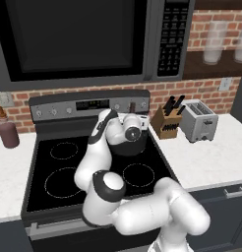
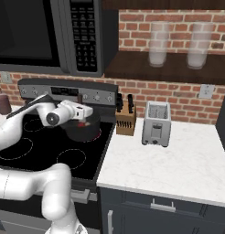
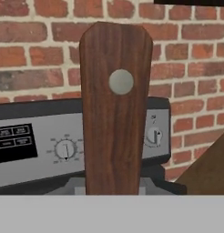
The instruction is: Put the bell pepper and sweet potato in the pot. Retrieve the spatula and lightly stir the vegetables in the pot.
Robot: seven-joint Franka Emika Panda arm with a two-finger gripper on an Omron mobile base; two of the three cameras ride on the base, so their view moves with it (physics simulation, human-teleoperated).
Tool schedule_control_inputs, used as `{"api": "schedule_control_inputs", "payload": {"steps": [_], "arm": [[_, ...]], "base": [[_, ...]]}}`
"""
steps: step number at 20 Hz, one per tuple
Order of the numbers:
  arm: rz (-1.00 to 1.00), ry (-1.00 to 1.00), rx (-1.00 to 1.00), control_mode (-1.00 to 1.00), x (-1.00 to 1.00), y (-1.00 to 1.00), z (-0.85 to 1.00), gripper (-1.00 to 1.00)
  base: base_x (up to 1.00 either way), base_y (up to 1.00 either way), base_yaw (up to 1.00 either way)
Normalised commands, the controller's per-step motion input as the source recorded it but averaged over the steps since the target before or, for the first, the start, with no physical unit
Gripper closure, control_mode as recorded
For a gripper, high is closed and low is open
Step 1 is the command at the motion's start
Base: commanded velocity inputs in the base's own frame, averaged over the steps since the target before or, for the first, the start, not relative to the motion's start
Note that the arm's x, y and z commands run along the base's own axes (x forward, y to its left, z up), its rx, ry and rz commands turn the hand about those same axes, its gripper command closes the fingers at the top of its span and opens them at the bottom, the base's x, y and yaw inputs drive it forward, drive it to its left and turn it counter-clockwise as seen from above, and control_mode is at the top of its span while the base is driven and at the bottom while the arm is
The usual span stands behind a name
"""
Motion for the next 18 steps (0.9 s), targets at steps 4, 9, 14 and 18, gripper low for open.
{"api": "schedule_control_inputs", "payload": {"steps": [4, 9, 14, 18], "arm": [[-0.02, -0.06, 0.00, -1.00, 0.33, 0.00, -0.08, 1.00], [-0.04, -0.04, 0.00, -1.00, 0.37, 0.00, -0.47, 1.00], [-0.05, 0.00, 0.00, -1.00, 0.35, 0.00, -0.53, 1.00], [-0.03, 0.00, 0.00, -1.00, 0.16, 0.00, -0.36, 1.00]], "base": [[0.00, 0.00, 0.00], [0.00, 0.00, 0.00], [0.00, 0.00, 0.00], [0.00, 0.00, 0.00]]}}
